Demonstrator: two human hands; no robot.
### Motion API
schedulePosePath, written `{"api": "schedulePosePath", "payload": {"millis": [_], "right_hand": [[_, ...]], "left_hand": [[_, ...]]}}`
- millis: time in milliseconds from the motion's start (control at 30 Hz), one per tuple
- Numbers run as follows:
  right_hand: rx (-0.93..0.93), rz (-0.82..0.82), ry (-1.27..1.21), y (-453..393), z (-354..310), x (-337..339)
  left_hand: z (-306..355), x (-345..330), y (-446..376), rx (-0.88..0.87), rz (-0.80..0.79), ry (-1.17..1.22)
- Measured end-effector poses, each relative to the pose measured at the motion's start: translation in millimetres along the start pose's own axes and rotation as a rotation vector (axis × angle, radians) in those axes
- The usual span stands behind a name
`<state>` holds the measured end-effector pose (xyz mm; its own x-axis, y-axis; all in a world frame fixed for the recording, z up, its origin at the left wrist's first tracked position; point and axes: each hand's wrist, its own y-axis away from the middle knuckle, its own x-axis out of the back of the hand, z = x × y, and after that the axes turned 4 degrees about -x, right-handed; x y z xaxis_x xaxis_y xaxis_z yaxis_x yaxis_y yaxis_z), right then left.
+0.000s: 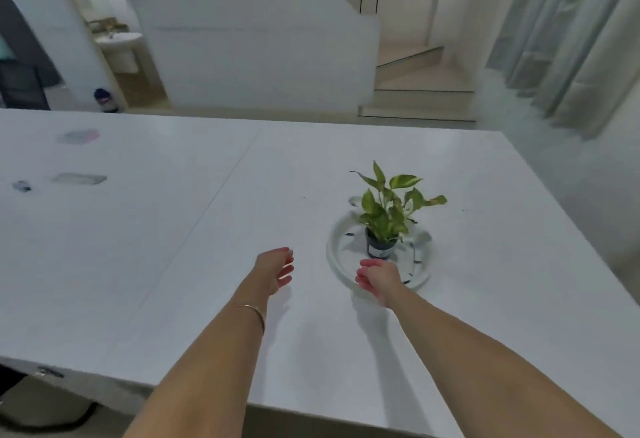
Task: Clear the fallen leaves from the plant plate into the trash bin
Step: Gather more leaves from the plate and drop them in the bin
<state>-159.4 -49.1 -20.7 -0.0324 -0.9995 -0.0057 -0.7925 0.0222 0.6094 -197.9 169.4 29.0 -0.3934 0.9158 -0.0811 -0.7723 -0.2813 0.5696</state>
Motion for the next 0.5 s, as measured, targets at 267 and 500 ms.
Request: {"api": "schedulePosePath", "payload": {"millis": [267, 500], "right_hand": [[-0.026, 0.166, 0.049, -89, -34, 172], [0.093, 0.239, 0.492, -132, -50, 196]], "left_hand": [[-14, -159, -67, 0.022, -0.052, -0.247], [-19, -191, -124, -0.078, -0.010, -0.608]]}}
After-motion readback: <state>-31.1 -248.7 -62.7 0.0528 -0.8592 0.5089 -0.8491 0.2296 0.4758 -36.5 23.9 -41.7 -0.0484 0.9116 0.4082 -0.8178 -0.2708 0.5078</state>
